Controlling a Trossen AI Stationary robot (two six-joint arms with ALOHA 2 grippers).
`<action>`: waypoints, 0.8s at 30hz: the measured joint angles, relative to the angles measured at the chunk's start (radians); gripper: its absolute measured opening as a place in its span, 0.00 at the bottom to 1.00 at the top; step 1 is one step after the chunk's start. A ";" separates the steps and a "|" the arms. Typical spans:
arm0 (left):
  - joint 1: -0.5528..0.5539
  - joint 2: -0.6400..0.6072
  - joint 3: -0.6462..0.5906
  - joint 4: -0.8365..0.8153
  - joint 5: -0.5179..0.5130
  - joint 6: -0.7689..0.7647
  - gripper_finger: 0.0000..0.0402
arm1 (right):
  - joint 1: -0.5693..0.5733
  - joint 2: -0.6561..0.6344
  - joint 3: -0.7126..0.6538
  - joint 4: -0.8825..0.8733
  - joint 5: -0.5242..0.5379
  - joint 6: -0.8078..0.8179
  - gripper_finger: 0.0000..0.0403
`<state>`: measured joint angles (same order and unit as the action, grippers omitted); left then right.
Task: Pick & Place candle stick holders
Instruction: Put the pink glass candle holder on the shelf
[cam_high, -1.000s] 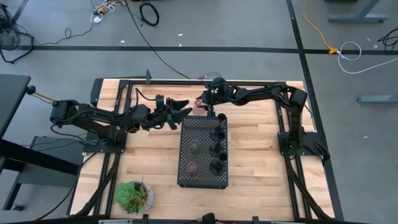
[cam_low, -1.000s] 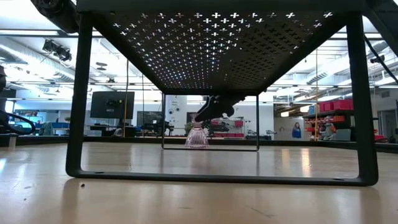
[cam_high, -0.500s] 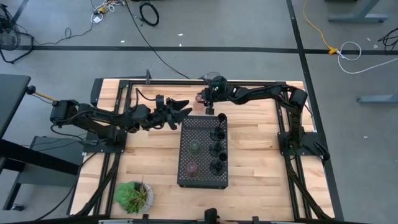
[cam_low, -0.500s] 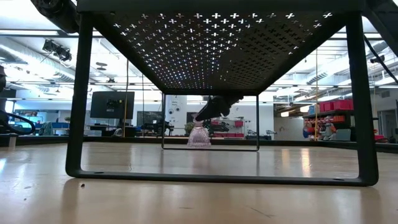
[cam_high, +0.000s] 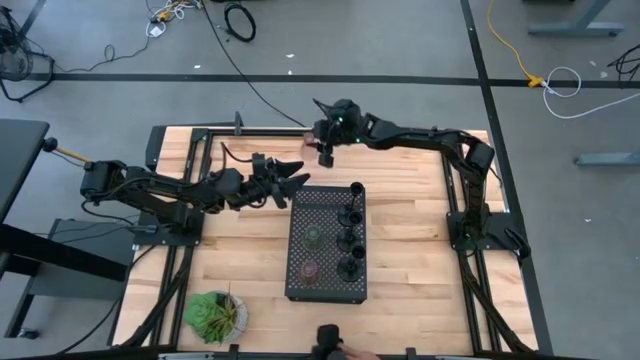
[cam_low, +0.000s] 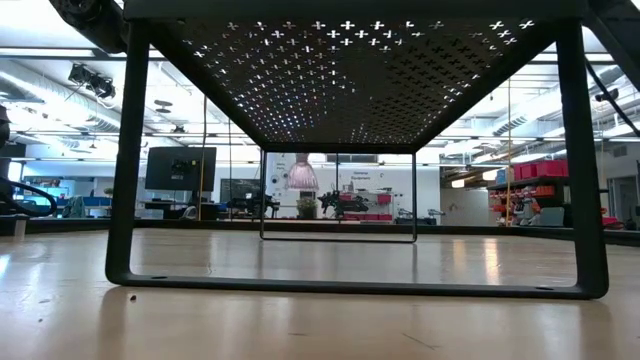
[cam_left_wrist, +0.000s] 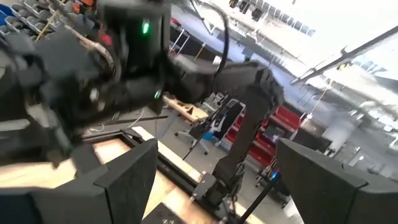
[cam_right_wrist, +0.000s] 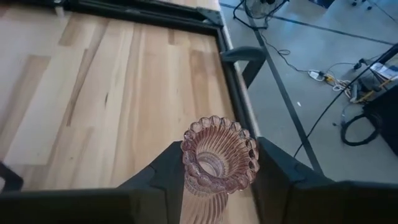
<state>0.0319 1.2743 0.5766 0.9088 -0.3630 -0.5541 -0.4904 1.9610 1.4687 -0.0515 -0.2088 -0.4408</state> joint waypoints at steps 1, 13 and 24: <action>0.000 0.000 0.000 -0.008 0.000 0.011 0.81 | 0.000 0.000 0.026 -0.030 0.007 0.000 0.34; 0.000 0.001 0.000 -0.069 -0.003 0.096 0.81 | 0.002 -0.030 0.350 -0.454 0.010 0.079 0.34; 0.000 0.001 0.000 -0.092 0.043 0.203 0.81 | 0.072 -0.184 0.410 -0.611 0.012 0.226 0.34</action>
<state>0.0319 1.2751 0.5766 0.8171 -0.3203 -0.3512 -0.4184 1.7766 1.8782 -0.6623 -0.1969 -0.2143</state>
